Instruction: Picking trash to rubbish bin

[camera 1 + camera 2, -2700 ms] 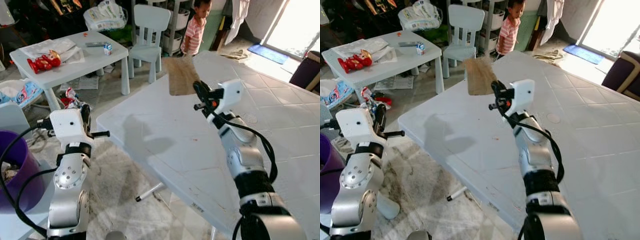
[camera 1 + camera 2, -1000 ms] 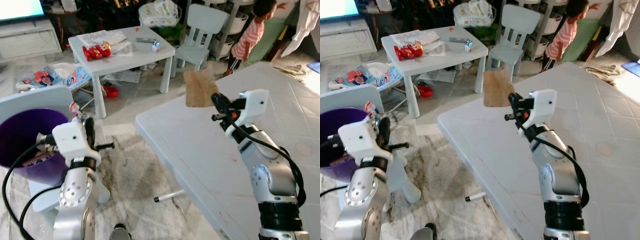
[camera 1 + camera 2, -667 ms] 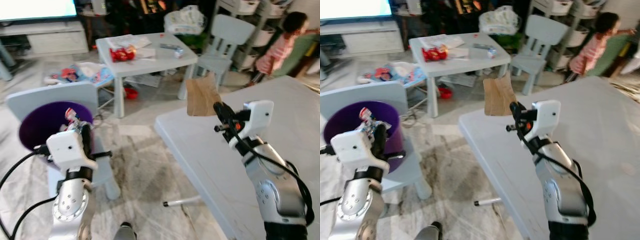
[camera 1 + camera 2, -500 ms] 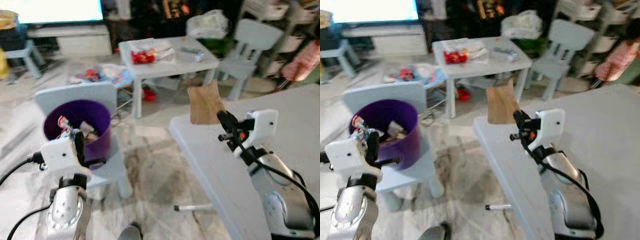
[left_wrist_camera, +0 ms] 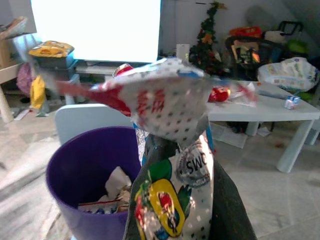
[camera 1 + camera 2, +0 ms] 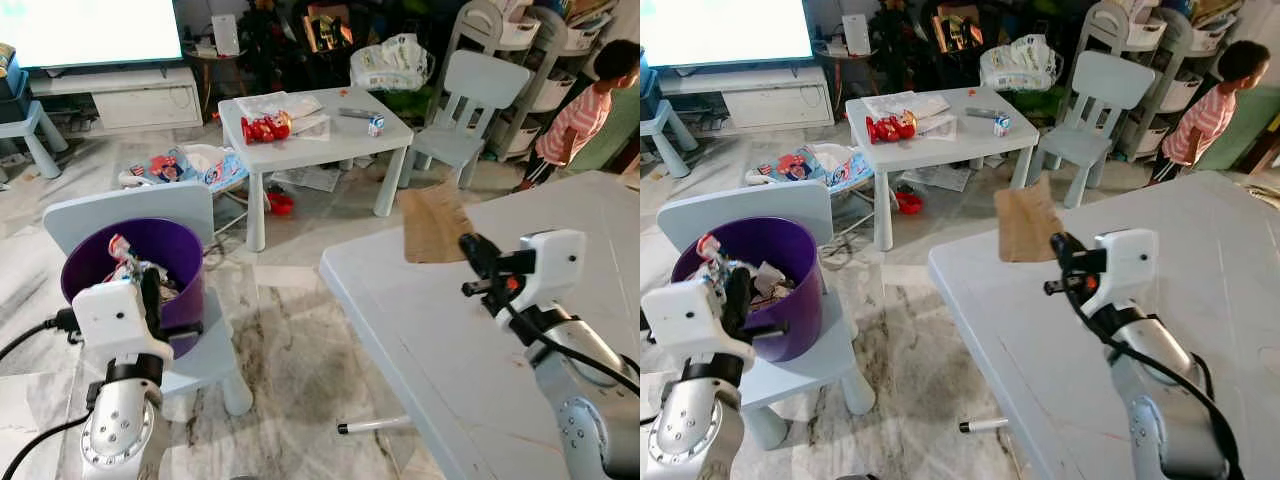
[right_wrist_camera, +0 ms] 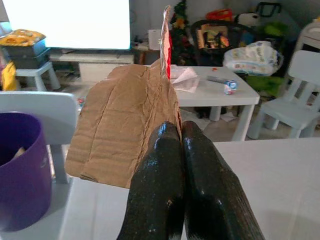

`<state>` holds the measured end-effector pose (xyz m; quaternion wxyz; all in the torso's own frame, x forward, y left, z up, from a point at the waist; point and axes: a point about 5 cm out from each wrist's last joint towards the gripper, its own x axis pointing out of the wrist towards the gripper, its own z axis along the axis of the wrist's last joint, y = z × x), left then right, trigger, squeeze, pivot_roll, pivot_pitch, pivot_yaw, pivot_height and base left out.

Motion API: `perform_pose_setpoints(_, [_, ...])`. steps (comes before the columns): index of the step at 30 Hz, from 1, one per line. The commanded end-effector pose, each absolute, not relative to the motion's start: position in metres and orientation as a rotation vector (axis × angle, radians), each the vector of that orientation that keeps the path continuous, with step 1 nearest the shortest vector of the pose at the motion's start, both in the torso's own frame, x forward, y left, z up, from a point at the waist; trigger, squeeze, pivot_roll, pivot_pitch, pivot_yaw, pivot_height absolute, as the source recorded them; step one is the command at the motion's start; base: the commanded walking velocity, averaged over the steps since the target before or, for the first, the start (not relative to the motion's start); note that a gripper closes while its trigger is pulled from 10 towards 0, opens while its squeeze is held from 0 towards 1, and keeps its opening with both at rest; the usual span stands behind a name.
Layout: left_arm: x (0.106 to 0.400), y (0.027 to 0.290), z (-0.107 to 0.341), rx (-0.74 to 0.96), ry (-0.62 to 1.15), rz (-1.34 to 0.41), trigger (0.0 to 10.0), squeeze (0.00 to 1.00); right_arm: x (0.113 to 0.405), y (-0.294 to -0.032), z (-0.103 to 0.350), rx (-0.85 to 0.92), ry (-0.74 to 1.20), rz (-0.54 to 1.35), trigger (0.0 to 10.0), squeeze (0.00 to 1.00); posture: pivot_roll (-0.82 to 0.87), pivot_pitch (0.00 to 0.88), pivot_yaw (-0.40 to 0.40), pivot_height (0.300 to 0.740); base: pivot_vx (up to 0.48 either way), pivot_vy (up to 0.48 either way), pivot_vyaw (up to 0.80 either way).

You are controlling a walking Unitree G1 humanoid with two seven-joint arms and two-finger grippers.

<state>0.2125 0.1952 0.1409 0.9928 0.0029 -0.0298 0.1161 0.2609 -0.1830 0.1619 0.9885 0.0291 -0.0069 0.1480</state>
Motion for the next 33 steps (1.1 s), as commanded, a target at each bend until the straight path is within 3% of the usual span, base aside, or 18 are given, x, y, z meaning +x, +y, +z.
perform_pose_setpoints(1, [0.213,0.192,0.14,0.009,-0.06,0.226,0.8,0.0,0.261,-0.182,0.168,0.045,-0.031,0.313,0.0,0.0,0.13,0.019,-0.139,0.74,0.0,0.0,0.8])
perform_pose_setpoints(7, [0.218,0.192,0.142,-0.001,-0.068,0.233,0.0,0.0,0.267,-0.177,0.171,0.046,-0.038,0.333,0.0,0.0,0.13,0.018,-0.144,0.74,0.0,0.0,0.8])
perform_pose_setpoints(26, [0.219,0.191,0.141,-0.036,-0.063,0.233,0.0,0.0,0.273,-0.173,0.173,0.062,-0.044,0.338,0.0,0.0,0.13,0.031,-0.141,0.74,0.0,0.0,0.8])
perform_pose_setpoints(33, [0.218,0.191,0.14,-0.051,-0.052,0.22,0.0,0.0,0.275,-0.171,0.172,0.084,-0.041,0.335,0.0,0.0,0.13,0.04,-0.138,0.74,0.0,0.0,0.0])
